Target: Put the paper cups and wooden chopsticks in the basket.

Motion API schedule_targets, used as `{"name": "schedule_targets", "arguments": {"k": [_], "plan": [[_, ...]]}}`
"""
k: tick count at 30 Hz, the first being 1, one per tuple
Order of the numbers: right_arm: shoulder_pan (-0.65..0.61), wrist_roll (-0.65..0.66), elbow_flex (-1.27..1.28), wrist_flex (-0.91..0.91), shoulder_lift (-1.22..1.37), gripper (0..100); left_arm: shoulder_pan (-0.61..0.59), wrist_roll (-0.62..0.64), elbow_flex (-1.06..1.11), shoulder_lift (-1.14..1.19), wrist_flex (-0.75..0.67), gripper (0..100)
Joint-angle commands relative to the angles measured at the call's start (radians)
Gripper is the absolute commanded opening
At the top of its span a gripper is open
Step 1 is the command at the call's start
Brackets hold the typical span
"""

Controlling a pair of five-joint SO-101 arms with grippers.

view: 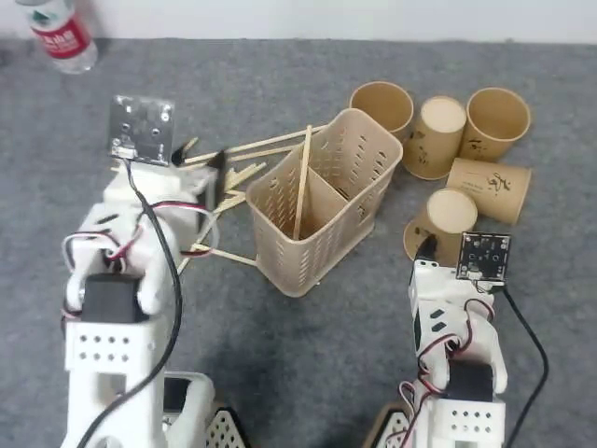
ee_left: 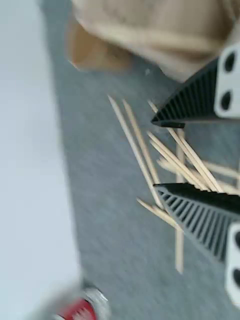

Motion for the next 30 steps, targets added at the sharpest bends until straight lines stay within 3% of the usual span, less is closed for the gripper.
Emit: {"name": "schedule_targets", "arguments": {"k": [1,10,16,22,26,30], "plan": [[0.01,-0.011,-0.008,-0.022,-0.015,32.1,-0.127,-0.328,0.183,0.003,-0.041,17],[0.01,-0.011,-0.006,-0.021,-0.015,32.1,-0.143,-0.537,0.481,0.02,-0.373,17],[0.01,-0.011,-0.005,-0.021,-0.015,32.1,-0.213,-0.583,0.438,0.298,-0.522,17],[0.01,-0.011,-0.005,-0.021,-0.015,32.1,-0.25,-0.6,0.219,0.646,-0.494,17],[0.008,-0.011,-0.005,-0.021,-0.015,32.1,-0.216,-0.726,0.044,0.827,-0.348,17],[0.008,-0.011,-0.005,-0.021,-0.015,32.1,-0.212,-0.726,-0.114,0.956,-0.269,17]]}}
